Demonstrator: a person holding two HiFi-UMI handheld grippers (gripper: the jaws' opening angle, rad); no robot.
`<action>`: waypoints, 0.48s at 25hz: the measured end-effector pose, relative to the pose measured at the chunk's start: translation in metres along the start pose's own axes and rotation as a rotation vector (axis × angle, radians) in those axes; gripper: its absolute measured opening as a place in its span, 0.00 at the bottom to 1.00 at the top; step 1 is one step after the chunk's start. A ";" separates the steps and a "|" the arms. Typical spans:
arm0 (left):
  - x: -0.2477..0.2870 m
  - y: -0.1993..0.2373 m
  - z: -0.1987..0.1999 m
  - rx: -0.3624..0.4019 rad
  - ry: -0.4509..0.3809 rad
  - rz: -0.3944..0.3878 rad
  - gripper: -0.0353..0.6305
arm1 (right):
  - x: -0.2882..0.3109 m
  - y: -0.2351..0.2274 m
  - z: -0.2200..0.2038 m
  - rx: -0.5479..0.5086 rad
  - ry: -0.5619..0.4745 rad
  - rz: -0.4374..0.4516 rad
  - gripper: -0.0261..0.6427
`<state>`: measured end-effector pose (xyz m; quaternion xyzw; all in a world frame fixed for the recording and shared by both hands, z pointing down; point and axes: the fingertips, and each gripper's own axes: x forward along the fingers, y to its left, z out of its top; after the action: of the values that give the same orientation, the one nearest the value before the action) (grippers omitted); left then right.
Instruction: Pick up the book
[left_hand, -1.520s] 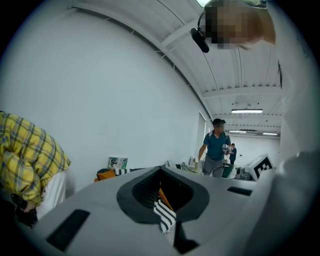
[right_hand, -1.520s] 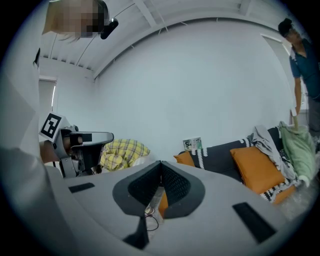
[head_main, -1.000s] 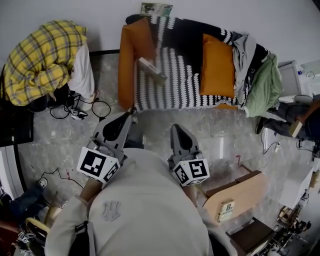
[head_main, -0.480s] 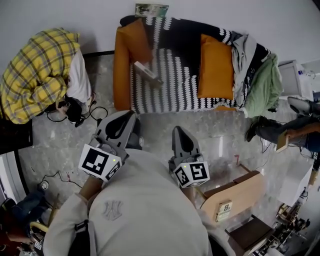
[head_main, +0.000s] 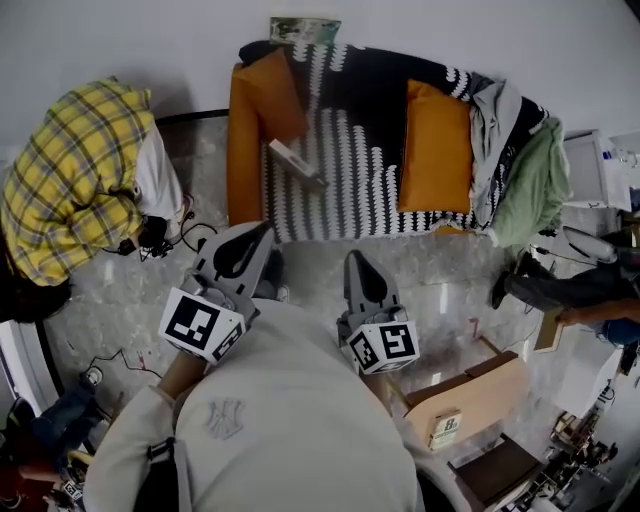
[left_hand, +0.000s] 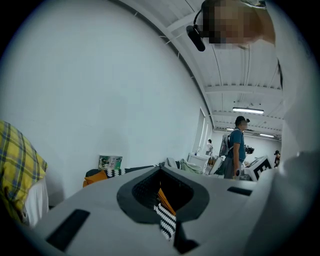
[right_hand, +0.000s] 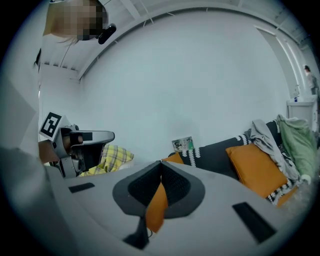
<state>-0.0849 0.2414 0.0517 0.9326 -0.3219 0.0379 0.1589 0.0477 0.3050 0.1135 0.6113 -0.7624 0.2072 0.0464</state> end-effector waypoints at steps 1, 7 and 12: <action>0.004 0.005 0.003 -0.001 0.000 -0.002 0.07 | 0.006 -0.002 0.004 0.001 -0.005 -0.002 0.07; 0.029 0.032 0.018 0.004 -0.020 -0.017 0.07 | 0.040 -0.009 0.025 -0.013 -0.038 -0.011 0.07; 0.041 0.056 0.024 0.010 -0.032 -0.033 0.07 | 0.062 -0.012 0.034 -0.024 -0.055 -0.043 0.06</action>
<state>-0.0873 0.1683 0.0511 0.9390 -0.3090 0.0221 0.1497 0.0501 0.2335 0.1058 0.6323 -0.7526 0.1803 0.0371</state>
